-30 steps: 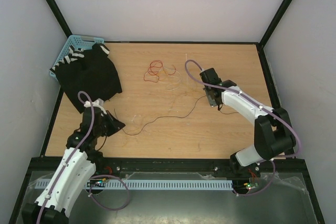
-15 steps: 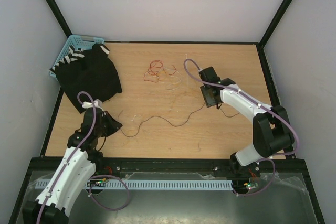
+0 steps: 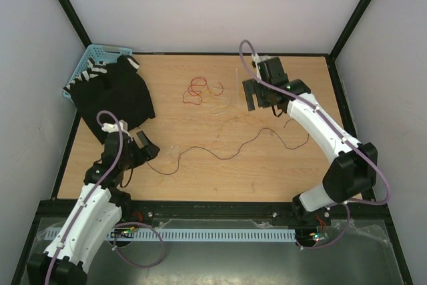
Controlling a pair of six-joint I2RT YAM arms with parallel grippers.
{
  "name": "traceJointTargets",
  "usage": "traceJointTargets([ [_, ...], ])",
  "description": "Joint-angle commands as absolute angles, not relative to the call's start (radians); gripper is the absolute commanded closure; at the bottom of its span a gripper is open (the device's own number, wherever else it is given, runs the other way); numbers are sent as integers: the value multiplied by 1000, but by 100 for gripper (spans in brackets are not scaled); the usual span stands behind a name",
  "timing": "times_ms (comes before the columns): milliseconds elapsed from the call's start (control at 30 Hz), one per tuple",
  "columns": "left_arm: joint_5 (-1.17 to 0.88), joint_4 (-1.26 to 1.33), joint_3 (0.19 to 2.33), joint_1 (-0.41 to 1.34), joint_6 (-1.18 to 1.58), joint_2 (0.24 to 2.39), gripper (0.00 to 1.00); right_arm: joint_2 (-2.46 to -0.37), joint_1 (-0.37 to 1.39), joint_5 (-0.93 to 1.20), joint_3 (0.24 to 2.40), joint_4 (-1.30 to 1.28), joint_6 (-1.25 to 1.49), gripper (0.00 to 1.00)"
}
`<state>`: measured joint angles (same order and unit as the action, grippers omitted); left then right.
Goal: Zip-tie the wires
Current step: Place the cable at the center of the board, then pick up the cable at the center of the board.
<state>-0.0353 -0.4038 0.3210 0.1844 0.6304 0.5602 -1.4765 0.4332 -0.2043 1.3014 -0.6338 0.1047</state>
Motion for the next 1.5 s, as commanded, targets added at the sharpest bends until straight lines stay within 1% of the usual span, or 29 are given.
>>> traceJointTargets([
  [0,19,-377,451,157,548,580,10,-1586,440,-93,1450,-623,118,2],
  [67,15,-369,507,146,517,592,3,-1651,448,-67,1509,-584,119,2],
  [100,9,-360,531,143,500,598,1,-1685,453,-51,1541,-556,116,3],
  [267,-78,-330,657,138,428,615,1,-1870,476,16,1668,-403,52,6],
  [433,-213,-341,755,138,396,634,1,-2076,491,51,1846,-387,-14,9],
  [500,-237,-343,772,137,394,637,1,-2143,497,48,1906,-384,-35,10],
  [667,-251,-342,772,138,404,644,1,-2283,498,69,2035,-383,-62,17],
  [900,-243,-342,754,138,393,663,1,-2372,506,101,2120,-383,-75,28],
  [967,-242,-342,753,137,390,672,1,-2390,508,106,2128,-383,-74,33],
  [1067,-242,-341,755,138,389,683,1,-2409,507,103,2138,-383,-72,43],
  [1133,-242,-338,755,137,389,689,1,-2418,507,110,2143,-383,-69,46],
  [1333,-241,-336,756,138,390,707,1,-2441,506,136,2151,-383,-64,48],
  [1467,-242,-334,757,138,395,717,1,-2459,506,129,2164,-383,-68,54],
])
